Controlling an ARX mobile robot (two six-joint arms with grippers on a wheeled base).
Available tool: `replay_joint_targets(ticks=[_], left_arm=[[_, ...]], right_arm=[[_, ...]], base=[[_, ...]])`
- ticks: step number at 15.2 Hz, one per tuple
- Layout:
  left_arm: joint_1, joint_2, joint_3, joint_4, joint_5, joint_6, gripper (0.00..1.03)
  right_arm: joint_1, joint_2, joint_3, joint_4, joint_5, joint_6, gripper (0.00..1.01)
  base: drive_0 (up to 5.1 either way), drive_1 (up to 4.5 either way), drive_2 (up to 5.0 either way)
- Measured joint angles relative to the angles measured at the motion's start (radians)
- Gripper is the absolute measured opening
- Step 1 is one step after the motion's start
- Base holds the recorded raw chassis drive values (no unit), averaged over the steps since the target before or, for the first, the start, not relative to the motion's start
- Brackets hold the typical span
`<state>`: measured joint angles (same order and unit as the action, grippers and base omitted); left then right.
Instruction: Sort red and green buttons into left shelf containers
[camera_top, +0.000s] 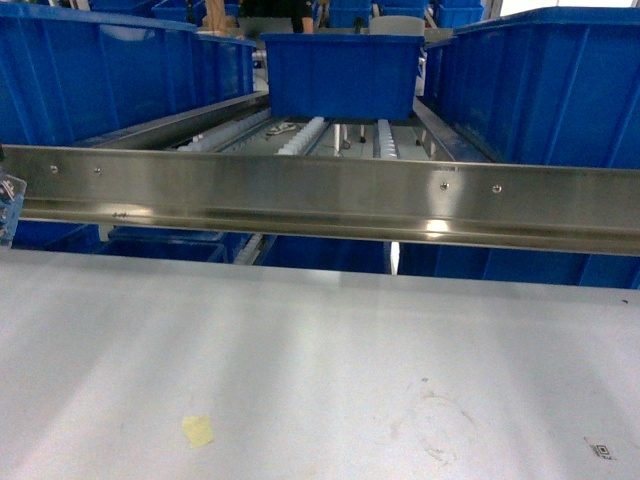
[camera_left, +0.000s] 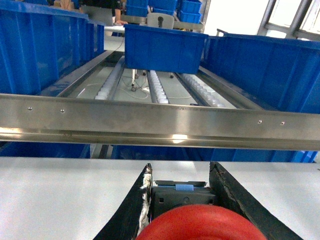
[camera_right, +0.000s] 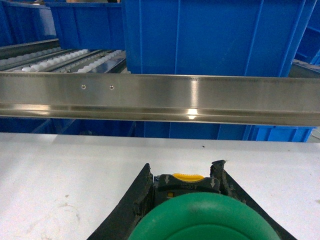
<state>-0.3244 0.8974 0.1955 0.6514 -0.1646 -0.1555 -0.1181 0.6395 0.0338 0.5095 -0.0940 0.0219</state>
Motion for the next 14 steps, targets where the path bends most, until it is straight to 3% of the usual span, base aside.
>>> replay_joint_targets(ticks=[6, 14], left_arm=[[-0.001, -0.005, 0.0, 0.006, 0.002, 0.005, 0.28], [0.0, -0.005, 0.0, 0.008, 0.0, 0.005, 0.28]], right_arm=[[0.0, 0.0, 0.0, 0.0, 0.004, 0.0, 0.29], [0.0, 0.0, -0.001, 0.003, 0.003, 0.0, 0.29]], base=[[-4.0, 2.14, 2.1], [-4.4, 0.61, 4.2]])
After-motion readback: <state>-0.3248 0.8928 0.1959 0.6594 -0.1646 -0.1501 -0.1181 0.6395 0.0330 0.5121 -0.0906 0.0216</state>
